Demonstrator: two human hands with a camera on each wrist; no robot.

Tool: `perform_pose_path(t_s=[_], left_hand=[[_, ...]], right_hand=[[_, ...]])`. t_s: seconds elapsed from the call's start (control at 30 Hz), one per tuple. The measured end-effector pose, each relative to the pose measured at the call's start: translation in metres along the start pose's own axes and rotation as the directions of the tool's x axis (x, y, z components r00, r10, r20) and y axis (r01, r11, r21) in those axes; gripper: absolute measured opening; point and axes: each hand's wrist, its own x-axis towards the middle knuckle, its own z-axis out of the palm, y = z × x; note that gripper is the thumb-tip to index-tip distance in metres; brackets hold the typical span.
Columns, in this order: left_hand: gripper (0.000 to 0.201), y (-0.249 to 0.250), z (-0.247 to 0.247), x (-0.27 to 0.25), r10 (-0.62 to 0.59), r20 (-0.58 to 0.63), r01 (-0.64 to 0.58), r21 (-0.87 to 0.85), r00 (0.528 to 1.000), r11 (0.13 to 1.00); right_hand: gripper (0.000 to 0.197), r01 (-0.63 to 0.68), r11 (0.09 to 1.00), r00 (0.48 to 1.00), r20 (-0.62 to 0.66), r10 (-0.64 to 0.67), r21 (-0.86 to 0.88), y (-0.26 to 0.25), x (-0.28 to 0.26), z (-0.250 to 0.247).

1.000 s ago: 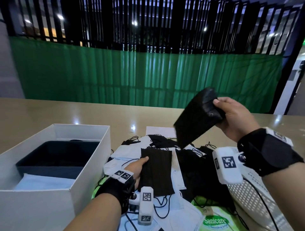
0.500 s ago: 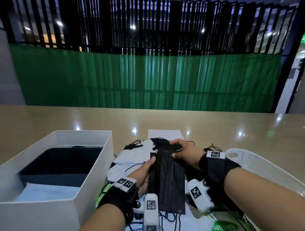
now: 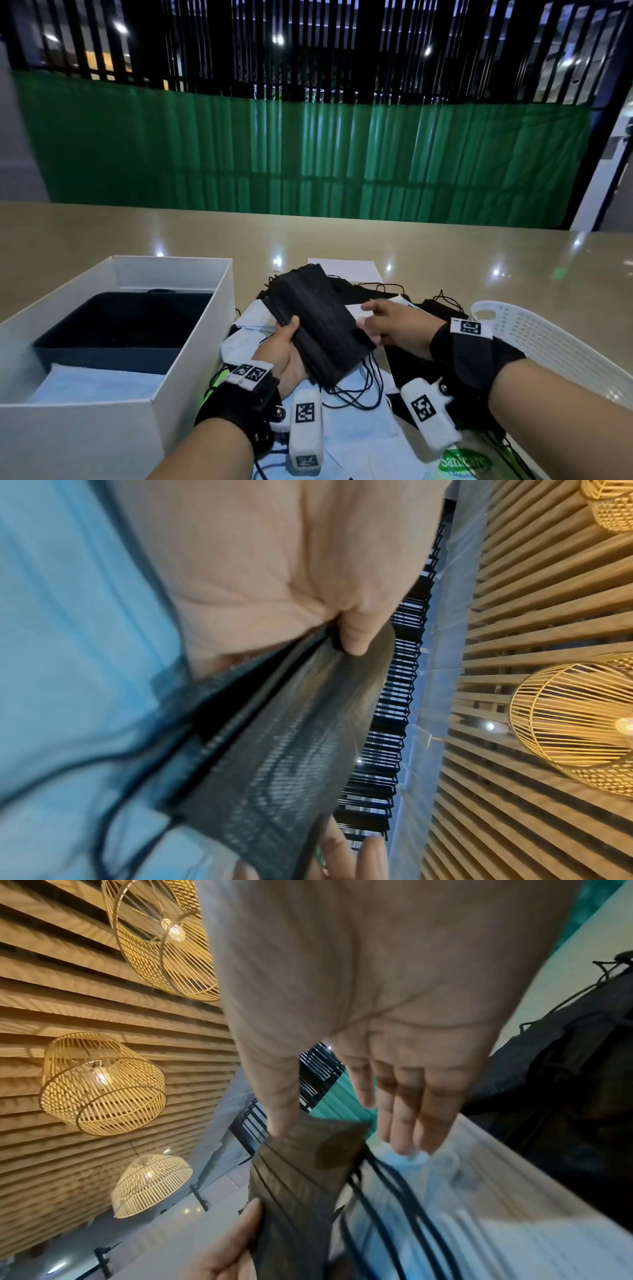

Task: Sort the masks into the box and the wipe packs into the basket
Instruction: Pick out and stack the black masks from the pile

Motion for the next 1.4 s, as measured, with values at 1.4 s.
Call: perform_pose_path(t_s=[1.4], left_hand=[[0.087,-0.003,-0.007,-0.002,0.123,-0.018,-0.105,0.409,0.992,0.907]], right_hand=[[0.022,-0.274,0.836,0.946,-0.021,0.322,0.476,0.035,-0.040,-0.029]])
